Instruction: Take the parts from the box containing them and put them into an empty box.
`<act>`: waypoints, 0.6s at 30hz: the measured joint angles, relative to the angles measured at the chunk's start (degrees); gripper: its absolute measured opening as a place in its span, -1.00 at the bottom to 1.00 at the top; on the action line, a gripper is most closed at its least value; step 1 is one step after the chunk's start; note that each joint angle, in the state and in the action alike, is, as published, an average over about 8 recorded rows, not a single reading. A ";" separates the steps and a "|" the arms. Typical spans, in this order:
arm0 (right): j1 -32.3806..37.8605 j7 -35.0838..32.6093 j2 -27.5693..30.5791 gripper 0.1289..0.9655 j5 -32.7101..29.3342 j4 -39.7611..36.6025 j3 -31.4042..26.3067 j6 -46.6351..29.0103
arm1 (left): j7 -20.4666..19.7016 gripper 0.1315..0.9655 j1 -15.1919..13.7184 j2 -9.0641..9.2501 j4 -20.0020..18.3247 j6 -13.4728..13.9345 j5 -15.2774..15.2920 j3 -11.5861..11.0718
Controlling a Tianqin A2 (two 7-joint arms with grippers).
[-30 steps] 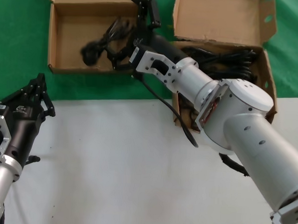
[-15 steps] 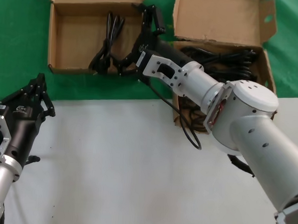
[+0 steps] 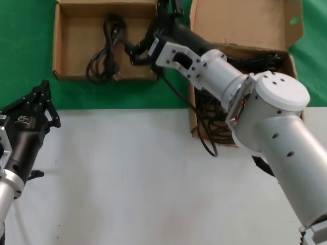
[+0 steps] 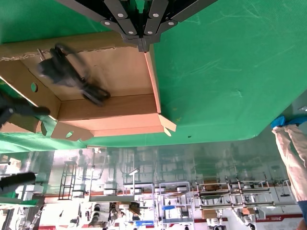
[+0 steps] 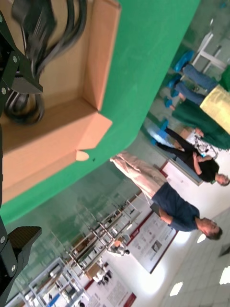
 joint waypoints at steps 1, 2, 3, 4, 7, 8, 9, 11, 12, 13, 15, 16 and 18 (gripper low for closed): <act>0.19 -0.07 -0.05 1.00 0.18 0.13 -0.05 0.22 | 0.00 -0.97 0.00 0.00 0.00 0.00 0.00 0.00; 0.42 -0.27 -0.09 1.00 0.58 0.19 -0.20 0.47 | 0.00 -0.97 0.00 0.00 0.00 0.00 0.00 0.00; 0.67 -0.59 -0.13 1.00 1.17 0.20 -0.42 0.73 | 0.00 -0.97 0.00 0.00 0.00 0.00 0.00 0.00; 0.92 -0.97 -0.15 1.00 1.87 0.15 -0.70 0.98 | 0.00 -0.97 0.00 0.00 0.00 0.00 0.00 0.00; 1.56 -2.17 -0.21 1.00 4.11 -0.01 -1.54 1.68 | 0.00 -0.97 0.00 0.00 0.00 0.00 0.00 0.00; 1.65 -2.43 -0.21 1.00 4.70 0.04 -1.70 1.85 | 0.00 -0.97 0.00 0.00 0.00 0.00 0.00 0.00; 1.68 -2.56 -0.22 1.00 5.14 0.17 -1.76 1.99 | 0.00 -0.97 0.00 0.00 0.00 0.00 0.00 0.00; 1.43 -2.30 -0.23 1.00 5.35 0.84 -1.43 2.11 | 0.00 -0.97 0.00 0.00 0.00 0.00 0.00 0.00; 1.13 -1.91 -0.21 1.00 5.16 1.43 -1.04 2.12 | 0.00 -0.97 0.00 0.00 0.00 0.00 0.00 0.00; 0.75 -1.37 -0.17 1.00 4.83 2.16 -0.56 2.12 | 0.00 -0.97 0.00 0.00 0.00 0.00 0.00 0.00; -0.32 0.18 0.02 1.00 3.84 4.15 0.65 2.06 | 0.00 -0.97 0.00 0.00 0.00 0.00 0.00 0.00; -0.97 1.13 0.18 1.00 3.26 5.36 1.31 2.04 | 0.00 -0.97 0.00 0.00 0.00 0.00 0.00 0.00; -2.46 3.18 0.63 1.00 2.06 8.10 2.59 2.01 | 0.00 -0.97 0.00 0.00 0.00 0.00 0.00 0.00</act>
